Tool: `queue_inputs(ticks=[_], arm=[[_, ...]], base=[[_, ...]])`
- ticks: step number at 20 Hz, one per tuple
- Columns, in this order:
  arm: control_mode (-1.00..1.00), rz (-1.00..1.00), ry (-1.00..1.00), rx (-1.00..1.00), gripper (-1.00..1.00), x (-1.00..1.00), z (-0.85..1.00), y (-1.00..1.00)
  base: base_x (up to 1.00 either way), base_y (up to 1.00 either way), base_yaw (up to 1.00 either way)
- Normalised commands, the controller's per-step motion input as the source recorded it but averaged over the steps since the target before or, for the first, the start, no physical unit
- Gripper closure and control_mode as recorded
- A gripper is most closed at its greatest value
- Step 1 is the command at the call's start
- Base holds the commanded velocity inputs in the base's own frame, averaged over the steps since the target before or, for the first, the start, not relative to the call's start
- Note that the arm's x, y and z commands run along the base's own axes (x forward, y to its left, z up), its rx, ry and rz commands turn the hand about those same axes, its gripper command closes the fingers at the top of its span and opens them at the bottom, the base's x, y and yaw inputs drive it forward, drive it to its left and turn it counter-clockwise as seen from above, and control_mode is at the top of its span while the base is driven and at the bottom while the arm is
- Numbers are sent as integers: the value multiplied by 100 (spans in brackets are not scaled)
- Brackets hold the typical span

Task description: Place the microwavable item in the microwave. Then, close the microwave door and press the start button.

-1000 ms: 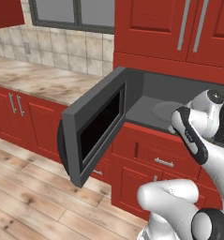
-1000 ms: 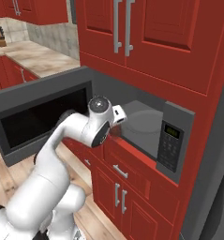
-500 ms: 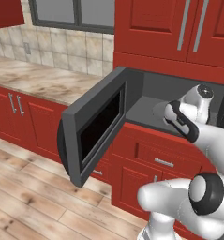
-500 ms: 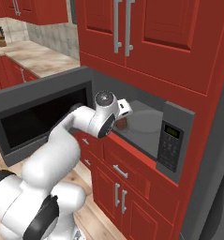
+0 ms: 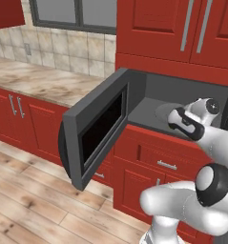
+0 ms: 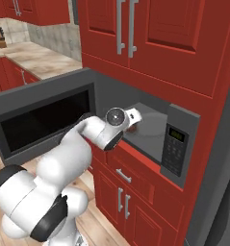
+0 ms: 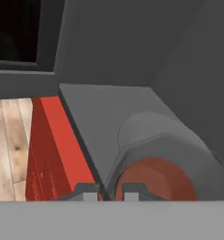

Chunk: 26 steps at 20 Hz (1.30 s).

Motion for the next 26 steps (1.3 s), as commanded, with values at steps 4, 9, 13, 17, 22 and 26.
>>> queue_inputs(ticks=[4,9,13,17,22,26], arm=[[-100,0,-19,0,100,17,-17,-12],[-100,0,6,5,100,51,9,-12],[-100,0,18,7,100,50,9,-25],[-100,1,11,8,100,37,0,-43],[-100,6,-2,6,100,25,-4,-38],[-100,6,-4,2,100,35,-32,-17]], base=[[0,0,0],[0,0,0],[0,0,0],[0,0,0],[0,0,0],[0,0,0]])
